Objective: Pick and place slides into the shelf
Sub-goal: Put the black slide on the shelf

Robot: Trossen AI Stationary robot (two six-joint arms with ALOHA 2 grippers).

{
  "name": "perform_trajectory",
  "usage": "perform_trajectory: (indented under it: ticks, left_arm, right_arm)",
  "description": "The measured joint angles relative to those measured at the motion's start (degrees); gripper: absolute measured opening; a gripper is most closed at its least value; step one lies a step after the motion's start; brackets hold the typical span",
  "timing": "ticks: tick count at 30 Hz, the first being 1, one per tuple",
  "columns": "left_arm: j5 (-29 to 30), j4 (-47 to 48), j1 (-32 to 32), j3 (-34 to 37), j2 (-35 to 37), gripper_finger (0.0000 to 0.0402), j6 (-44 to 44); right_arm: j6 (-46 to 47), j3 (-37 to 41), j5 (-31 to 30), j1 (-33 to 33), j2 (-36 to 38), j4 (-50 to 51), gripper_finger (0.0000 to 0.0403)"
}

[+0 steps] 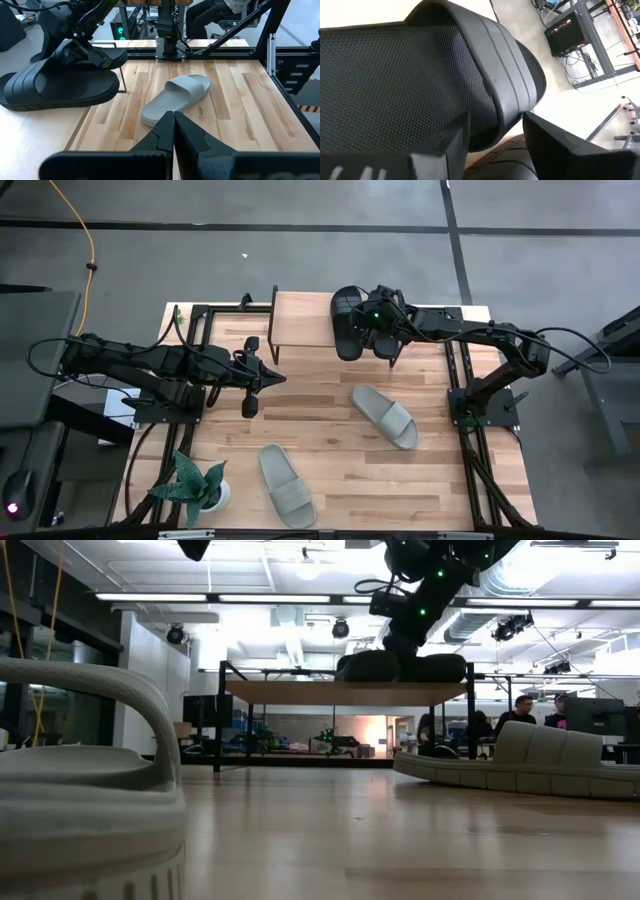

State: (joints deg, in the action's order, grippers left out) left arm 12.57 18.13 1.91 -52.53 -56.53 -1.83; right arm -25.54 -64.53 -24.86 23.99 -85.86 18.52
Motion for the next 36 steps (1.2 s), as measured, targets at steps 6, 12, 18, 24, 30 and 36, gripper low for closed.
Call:
perform_trajectory:
  ticks: [6, 12, 18, 24, 30, 36]
  left_arm:
    - [0.0, 0.0, 0.01, 0.0, 0.0, 0.0001, 0.0]
    - [-0.01, 0.0, -0.01, 0.0, 0.0, 0.0001, 0.0]
    - [-0.01, -0.04, 0.0, 0.0, 0.0, 0.0001, 0.0]
    - [-0.01, -0.59, -0.01, 0.0, 0.0, 0.0001, 0.0]
    - [0.07, -0.66, -0.02, 0.0, 0.0, 0.0001, 0.07]
    - [0.1, -0.84, -0.02, 0.0, 0.0, 0.0001, 0.23]
  right_arm:
    - [-0.02, -0.09, 0.45, 0.0, 1.01, -0.25, 0.0173]
    - [0.44, -0.13, 3.84, 0.0, 4.69, -0.3, 0.0173]
    - [2.27, -0.22, 15.93, -0.02, 6.62, -0.39, 0.0173]
    - [4.14, -0.22, 23.17, -0.16, 5.95, -2.66, 0.0155]
    - [4.75, -0.24, 24.57, -0.15, 5.95, -8.43, 0.0103]
    - [7.47, -0.24, 26.68, 0.43, 5.95, -12.03, 0.0016]
